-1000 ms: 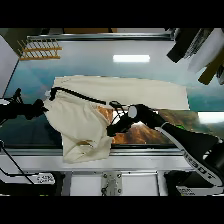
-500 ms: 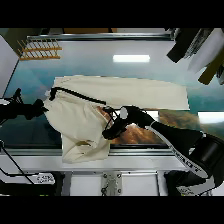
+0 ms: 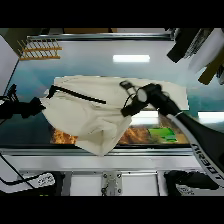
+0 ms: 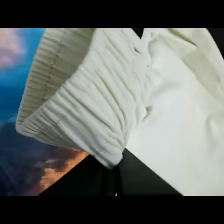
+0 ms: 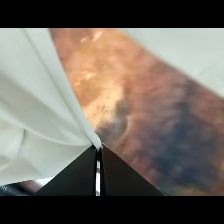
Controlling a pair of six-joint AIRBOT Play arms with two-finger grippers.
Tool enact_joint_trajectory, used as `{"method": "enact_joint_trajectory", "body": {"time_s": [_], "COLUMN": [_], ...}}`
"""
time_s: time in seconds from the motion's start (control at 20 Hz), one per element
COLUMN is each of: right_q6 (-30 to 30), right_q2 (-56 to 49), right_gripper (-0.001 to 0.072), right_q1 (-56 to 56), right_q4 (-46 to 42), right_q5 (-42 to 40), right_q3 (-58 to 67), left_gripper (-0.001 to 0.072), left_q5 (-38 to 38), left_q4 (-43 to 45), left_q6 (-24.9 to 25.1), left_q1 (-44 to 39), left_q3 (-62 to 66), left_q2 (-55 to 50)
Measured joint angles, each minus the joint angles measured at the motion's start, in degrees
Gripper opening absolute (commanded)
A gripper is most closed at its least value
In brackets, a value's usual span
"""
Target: Fold the clothes and pants, and hang the long-sleeved shirts on hangers.
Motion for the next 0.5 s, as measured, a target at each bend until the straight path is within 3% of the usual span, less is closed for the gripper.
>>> {"method": "enact_joint_trajectory", "body": {"time_s": [0.3, 0.35, 0.4, 0.45, 0.5], "right_q6": [2.6, 3.1, 3.3, 3.6, 3.6], "right_q2": [4.6, 4.6, 4.5, 4.3, 4.0], "right_gripper": [0.0031, 0.0165, 0.0471, 0.0637, 0.0579], "right_q1": [-8.8, -9.2, -9.4, -9.7, -9.8], "right_q4": [-1.9, -0.6, 0.3, 1.9, 3.2], "right_q5": [-7.5, -9.6, -11.6, -13.2, -14.1], "right_q3": [6.1, 6.5, 6.7, 6.9, 7.0], "left_gripper": [0.0017, 0.0017, 0.0017, 0.0017, 0.0017], "left_q5": [1.7, 1.8, 2.0, 2.0, 1.9], "left_q4": [-0.6, -0.7, -0.3, -0.2, -0.1], "left_q6": [0.2, 0.2, 0.2, 0.2, 0.2], "left_q1": [-0.1, -0.1, -0.1, 0.0, 0.0], "left_q3": [-5.7, -6.1, -6.4, -6.6, -6.8], "left_q2": [5.3, 5.7, 5.9, 6.1, 6.3]}}
